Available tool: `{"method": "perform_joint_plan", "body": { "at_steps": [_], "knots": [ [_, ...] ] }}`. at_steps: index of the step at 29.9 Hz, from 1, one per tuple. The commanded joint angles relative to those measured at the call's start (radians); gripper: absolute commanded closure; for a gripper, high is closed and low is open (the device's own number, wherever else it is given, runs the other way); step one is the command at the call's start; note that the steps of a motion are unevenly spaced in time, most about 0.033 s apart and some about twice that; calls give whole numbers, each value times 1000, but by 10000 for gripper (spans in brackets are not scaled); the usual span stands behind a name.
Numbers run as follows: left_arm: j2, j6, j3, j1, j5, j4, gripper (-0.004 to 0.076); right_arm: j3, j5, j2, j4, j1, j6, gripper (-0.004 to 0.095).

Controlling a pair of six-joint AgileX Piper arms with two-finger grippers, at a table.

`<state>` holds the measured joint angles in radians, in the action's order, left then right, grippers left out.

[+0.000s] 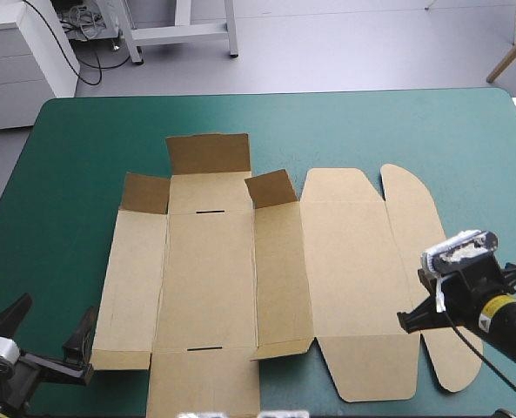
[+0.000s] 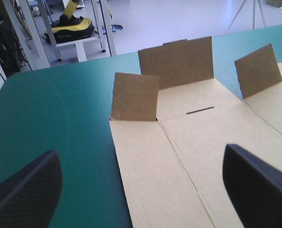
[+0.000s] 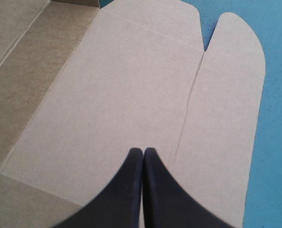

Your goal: Fold the box

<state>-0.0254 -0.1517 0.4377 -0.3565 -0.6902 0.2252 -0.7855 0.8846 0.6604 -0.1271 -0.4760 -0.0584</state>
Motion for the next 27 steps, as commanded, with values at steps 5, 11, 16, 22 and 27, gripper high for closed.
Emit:
{"method": "perform_joint_plan", "body": {
  "at_steps": [5,11,16,22,27],
  "knots": [
    [-132,-13,101,-2,96,58,73,87,-75,-175,68,6,-3,927],
    [-323,-13,264,-2,-15,58,73,137,-79,-291,86,6,12,927],
    [-525,-11,430,-2,-188,64,73,158,-96,-364,86,6,19,927],
    [-734,-5,566,-2,-384,120,75,208,-93,-400,99,6,19,927],
    [-860,-3,615,-2,-437,156,109,213,-116,-404,119,6,35,927]
  ]
}}
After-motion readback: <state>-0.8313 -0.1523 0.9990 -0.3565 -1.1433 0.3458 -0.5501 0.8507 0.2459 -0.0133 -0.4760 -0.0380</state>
